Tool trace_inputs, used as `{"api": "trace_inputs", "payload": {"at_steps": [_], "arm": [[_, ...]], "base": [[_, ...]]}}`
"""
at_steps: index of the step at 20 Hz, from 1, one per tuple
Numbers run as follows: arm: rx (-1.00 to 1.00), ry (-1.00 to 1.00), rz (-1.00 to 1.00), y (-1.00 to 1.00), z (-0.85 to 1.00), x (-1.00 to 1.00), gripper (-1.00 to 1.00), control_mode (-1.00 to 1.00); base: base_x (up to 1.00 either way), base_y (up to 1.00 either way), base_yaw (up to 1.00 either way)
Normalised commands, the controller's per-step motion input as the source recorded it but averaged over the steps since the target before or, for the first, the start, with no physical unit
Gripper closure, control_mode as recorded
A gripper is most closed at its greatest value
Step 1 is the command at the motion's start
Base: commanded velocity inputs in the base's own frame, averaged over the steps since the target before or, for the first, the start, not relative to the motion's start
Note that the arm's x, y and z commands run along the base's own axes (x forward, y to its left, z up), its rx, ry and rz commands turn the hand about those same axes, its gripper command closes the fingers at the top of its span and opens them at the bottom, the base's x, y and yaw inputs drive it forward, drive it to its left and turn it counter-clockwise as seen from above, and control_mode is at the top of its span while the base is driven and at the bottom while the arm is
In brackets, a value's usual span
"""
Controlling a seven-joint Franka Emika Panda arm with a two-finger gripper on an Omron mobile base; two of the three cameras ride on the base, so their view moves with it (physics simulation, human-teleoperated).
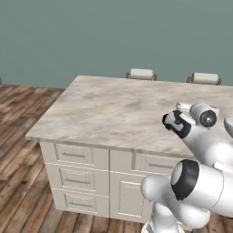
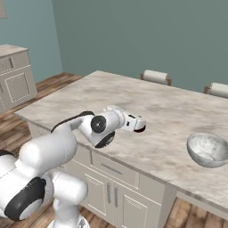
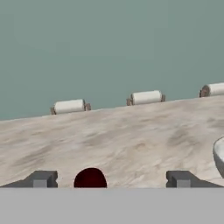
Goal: Clear the mugs and bowl far away from the sink.
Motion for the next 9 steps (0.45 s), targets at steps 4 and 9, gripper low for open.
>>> {"api": "trace_inputs", "payload": {"at_steps": [4,9], "arm": [[-0.02,-0.32,-0.04,0.06,1.0,-0.53,-1.0,-1.0],[0.01,-0.2,0.04,-0.12,0.78,-0.41,-1.0,-1.0]], "base": [[0.0,0.0,0.0],[0.0,0.0,0.0]]}}
